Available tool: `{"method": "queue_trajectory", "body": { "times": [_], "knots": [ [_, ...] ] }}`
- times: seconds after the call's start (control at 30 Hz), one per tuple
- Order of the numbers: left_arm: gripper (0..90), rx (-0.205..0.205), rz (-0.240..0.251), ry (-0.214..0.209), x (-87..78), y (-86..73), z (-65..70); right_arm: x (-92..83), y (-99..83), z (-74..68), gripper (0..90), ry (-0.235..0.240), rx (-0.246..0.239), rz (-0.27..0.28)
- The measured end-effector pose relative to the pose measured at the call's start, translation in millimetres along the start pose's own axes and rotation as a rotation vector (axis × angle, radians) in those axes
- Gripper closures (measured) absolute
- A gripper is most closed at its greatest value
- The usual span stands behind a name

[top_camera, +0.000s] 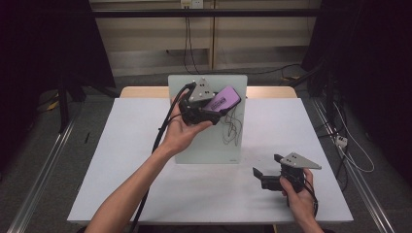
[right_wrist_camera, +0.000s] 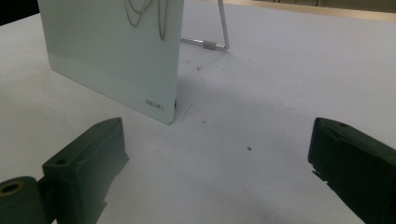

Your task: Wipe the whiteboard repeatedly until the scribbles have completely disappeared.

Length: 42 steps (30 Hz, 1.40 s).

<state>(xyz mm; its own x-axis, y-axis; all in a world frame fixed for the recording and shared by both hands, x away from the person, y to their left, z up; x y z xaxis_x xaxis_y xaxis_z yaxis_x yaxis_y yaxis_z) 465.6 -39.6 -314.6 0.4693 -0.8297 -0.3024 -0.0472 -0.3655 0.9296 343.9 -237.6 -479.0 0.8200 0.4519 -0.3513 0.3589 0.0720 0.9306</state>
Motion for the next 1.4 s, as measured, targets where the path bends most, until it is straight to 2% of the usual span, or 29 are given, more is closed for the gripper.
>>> {"method": "queue_trajectory", "body": {
  "times": [0.27,0.43,0.57,0.6,0.9,1.07,1.3,1.4],
  "knots": [
    [41.1,-0.006,0.016,0.008,2.9,4.3,-0.6,0.3,-0.4,0.0,4.1,0.001,-0.001,-0.002],
    [41.1,0.016,-0.008,0.013,5.3,1.9,2.3,0.7,-0.5,-0.5,4.0,0.003,-0.002,-0.003],
    [41.2,0.066,-0.052,0.024,8.4,-1.6,8.6,0.7,-0.7,-0.9,4.0,0.005,-0.004,-0.004],
    [41.2,0.065,-0.052,0.025,9.8,-2.7,10.5,0.6,-0.6,-1.0,4.0,0.005,-0.005,-0.004],
    [41.2,0.094,-0.094,-0.007,15.9,-17.2,23.4,-0.2,-0.6,-0.5,4.0,0.002,-0.006,-0.004],
    [41.2,0.096,-0.111,-0.021,19.0,-26.7,31.0,-0.4,-0.5,-1.0,4.0,0.003,-0.008,-0.004],
    [41.2,0.089,-0.153,-0.061,23.1,-44.7,44.2,-0.6,-0.5,-0.8,4.0,0.002,-0.007,-0.003],
    [41.2,0.088,-0.169,-0.067,24.3,-47.3,46.9,-0.2,-0.4,-0.6,4.1,0.002,-0.008,-0.002]
  ]
}}
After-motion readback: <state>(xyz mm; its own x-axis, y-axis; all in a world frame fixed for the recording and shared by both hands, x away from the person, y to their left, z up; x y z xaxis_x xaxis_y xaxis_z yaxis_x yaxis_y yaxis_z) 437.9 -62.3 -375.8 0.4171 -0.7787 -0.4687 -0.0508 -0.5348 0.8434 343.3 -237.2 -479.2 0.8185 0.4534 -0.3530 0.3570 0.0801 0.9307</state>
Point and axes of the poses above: each handheld gripper's, and its own axes: x roughly forward along the jaws, y roughly out of its top, z roughly to its right, the point moved 7 cm from there along x, roughly forward along the jaws, and after that the axes turned 7 degrees about z, right-handed, at the moved point
